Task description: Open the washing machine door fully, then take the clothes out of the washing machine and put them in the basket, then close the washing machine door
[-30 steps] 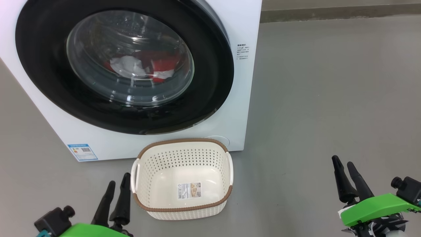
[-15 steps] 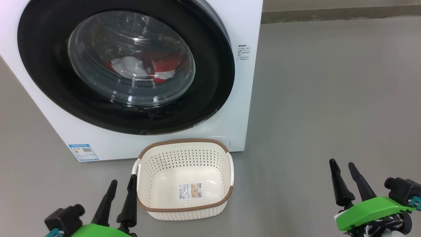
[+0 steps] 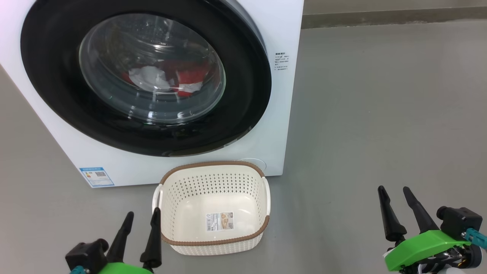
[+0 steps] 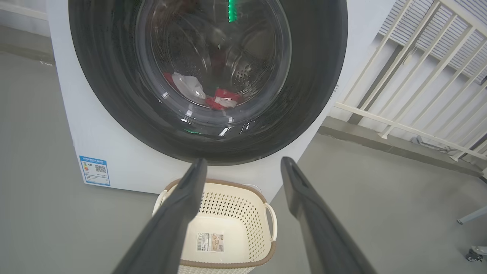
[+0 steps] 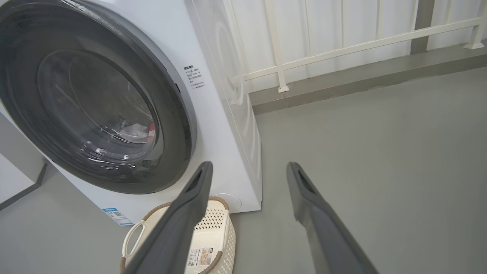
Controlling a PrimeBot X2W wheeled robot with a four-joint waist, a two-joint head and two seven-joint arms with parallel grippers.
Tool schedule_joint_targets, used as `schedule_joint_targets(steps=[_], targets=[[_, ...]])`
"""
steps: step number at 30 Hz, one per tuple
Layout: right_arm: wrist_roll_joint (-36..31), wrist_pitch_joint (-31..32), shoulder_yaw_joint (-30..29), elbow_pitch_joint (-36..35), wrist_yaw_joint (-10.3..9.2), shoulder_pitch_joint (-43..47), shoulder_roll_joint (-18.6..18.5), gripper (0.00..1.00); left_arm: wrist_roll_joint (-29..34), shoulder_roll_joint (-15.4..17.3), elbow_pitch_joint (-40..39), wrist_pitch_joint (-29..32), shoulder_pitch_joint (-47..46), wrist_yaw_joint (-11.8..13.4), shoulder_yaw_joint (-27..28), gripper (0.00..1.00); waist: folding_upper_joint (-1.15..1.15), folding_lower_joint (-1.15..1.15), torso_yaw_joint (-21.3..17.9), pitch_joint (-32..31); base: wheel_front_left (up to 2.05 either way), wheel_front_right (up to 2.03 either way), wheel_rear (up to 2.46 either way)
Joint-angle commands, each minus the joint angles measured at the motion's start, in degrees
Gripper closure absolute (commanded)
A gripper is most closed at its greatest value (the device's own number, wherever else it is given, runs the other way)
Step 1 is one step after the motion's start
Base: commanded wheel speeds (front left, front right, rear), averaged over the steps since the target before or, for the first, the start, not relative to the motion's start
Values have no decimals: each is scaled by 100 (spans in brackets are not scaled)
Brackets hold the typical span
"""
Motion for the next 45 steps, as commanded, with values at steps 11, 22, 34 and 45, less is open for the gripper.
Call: schedule_joint_targets(steps=[11, 22, 34, 45], targets=[[-958, -257, 50, -43, -3, -230, -19, 0, 973, 126, 27, -276, -251, 183, 32, 0, 0, 0, 3, -4, 0, 0, 0], [-1690, -460, 62, -11, -4, -243, 5, 0, 1685, 127, 168, -481, -293, 319, -17, 0, 0, 0, 8, -15, 0, 0, 0], [-2299, -639, 2, 10, -4, -225, 25, 0, 2259, 116, 272, -662, -340, 452, -19, 0, 0, 0, 10, -12, 0, 0, 0], [-1954, -639, -22, 10, -4, -210, 47, 0, 2030, 94, 316, -662, -335, 429, 52, 0, 0, 0, 11, -4, 0, 0, 0]])
